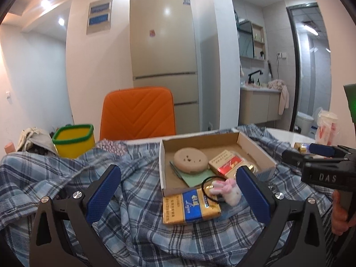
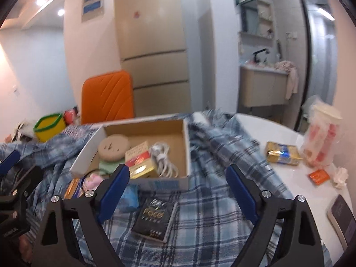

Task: Organize soft objects
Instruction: 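Move the right tool to the black Face tissue pack while the left tool approaches the blue-gold pack, then grasp the Face tissue pack with the right tool while the left tool grasps the blue-gold pack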

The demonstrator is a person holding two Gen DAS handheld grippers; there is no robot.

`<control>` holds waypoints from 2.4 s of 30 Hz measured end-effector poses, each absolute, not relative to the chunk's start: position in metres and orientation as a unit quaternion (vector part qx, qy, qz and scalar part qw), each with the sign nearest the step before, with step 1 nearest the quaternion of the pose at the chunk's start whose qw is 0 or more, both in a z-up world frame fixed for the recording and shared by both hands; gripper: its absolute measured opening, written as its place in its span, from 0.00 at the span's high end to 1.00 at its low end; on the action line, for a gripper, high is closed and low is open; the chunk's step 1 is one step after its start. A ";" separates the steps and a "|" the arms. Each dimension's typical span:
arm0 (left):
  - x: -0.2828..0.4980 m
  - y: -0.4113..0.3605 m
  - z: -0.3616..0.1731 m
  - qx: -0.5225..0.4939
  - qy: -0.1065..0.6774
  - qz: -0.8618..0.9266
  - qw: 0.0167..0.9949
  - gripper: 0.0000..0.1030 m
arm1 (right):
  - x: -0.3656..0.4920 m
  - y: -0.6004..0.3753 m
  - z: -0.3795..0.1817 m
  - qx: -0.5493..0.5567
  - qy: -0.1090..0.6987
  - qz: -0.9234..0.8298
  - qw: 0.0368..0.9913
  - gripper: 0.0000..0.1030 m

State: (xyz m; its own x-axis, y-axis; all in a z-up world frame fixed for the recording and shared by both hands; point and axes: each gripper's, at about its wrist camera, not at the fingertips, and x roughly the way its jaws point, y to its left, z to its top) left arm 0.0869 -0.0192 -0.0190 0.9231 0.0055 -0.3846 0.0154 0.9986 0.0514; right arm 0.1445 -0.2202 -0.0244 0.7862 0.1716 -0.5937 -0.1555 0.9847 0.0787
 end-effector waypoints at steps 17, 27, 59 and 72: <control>0.114 -0.006 -0.044 -0.006 0.305 0.004 0.952 0.03 | 0.175 -0.191 -0.082 -0.052 0.465 0.096 0.878 0.26; 0.129 0.001 -0.056 -0.024 0.352 -0.014 0.935 0.03 | 0.168 -0.200 -0.073 -0.027 0.443 0.104 0.890 0.51; 0.155 -0.002 -0.075 -0.037 0.448 -0.099 0.888 0.17 | 0.154 -0.201 -0.061 -0.010 0.417 0.143 0.897 0.51; 0.101 -0.017 -0.020 0.028 0.235 -0.090 0.967 0.17 | 0.134 -0.212 -0.036 0.019 0.331 0.164 0.929 0.51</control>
State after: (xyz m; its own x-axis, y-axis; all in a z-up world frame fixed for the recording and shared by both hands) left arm 0.1009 -0.0166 -0.0202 0.8728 -0.1617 -0.4605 0.1877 0.9822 0.0107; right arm 0.1344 -0.2117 -0.0360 0.7266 0.3176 -0.6093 -0.2927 0.9453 0.1438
